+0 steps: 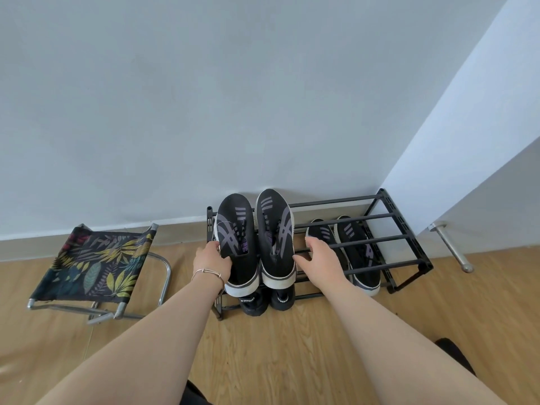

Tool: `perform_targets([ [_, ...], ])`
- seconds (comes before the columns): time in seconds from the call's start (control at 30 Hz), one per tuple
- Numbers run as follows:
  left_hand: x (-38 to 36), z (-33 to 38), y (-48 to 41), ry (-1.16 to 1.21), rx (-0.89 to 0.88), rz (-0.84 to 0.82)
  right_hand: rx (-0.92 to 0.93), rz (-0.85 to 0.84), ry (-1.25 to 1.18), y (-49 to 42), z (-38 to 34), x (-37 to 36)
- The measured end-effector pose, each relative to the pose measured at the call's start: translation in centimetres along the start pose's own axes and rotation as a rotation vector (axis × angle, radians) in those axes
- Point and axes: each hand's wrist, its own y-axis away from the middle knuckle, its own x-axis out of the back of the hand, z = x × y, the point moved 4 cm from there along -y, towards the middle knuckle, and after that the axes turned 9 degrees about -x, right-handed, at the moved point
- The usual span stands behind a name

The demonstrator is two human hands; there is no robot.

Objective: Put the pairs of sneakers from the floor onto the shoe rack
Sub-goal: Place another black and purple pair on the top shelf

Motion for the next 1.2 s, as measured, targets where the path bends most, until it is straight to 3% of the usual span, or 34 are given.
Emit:
perform_targets([
  [0.3,0.3,5.0,2.5,-0.126,-0.242,0.208,0.073,0.211,0.141,1.0,2.2,3.7],
  [0.53,-3.2,9.8,4.8,-0.251,-0.47,0.12,0.216,0.406,0.375,0.9,3.2,6.2],
  [0.67,-6.2,11.8,6.0,-0.357,-0.588,0.092,0.221,0.436,0.485,1.0,5.6,8.1],
  [0.97,-12.8,15.0,8.9,-0.622,-0.767,0.048,0.169,0.416,0.593,2.3,14.3,12.5],
  [1.2,-19.9,16.2,13.0,-0.772,-0.837,-0.122,0.147,0.373,0.627,5.1,21.9,12.9],
])
